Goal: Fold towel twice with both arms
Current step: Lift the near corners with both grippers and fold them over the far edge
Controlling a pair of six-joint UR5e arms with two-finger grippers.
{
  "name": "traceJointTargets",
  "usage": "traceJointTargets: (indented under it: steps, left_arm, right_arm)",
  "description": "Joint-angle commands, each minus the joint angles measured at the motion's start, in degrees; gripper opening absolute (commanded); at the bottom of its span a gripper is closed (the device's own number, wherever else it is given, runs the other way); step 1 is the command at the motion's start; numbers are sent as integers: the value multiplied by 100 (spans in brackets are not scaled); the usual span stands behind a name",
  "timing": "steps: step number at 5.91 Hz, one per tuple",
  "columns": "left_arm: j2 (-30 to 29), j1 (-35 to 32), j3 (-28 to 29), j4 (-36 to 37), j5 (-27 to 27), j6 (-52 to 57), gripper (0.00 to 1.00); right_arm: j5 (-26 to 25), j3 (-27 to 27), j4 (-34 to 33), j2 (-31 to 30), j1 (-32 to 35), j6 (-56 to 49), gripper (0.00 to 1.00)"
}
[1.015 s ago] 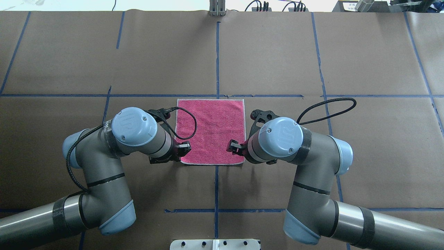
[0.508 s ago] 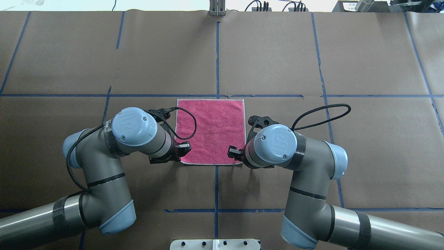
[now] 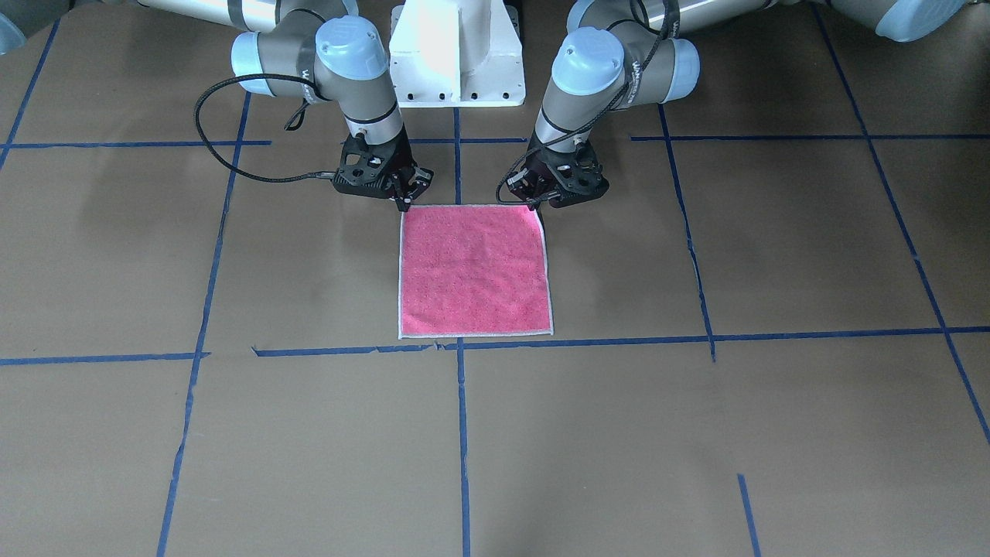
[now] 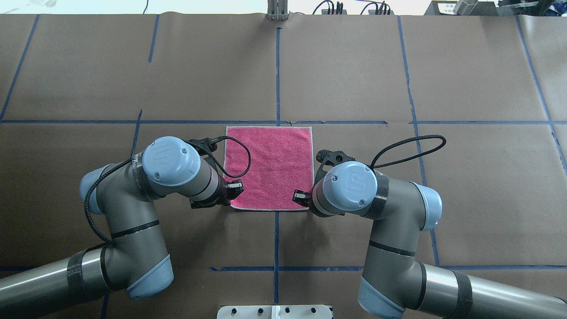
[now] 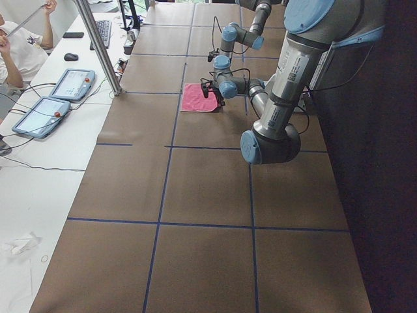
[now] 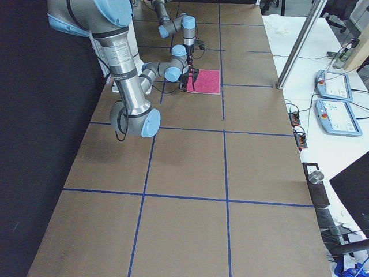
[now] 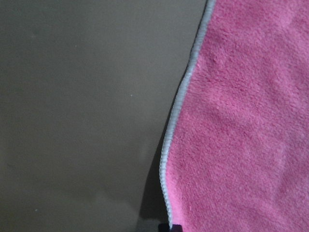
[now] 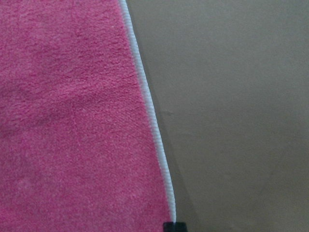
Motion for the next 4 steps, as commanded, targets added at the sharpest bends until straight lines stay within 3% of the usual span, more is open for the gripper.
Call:
traceJointTargets:
  steps: [1, 4]
  left_arm:
    - [-26, -84, -17, 0, -4, 0, 0]
    - [-157, -357, 87, 17, -30, 26, 0]
  right_arm:
    - [0, 89, 20, -6, 17, 0, 0]
    - [9, 98, 91, 81, 393, -44, 0]
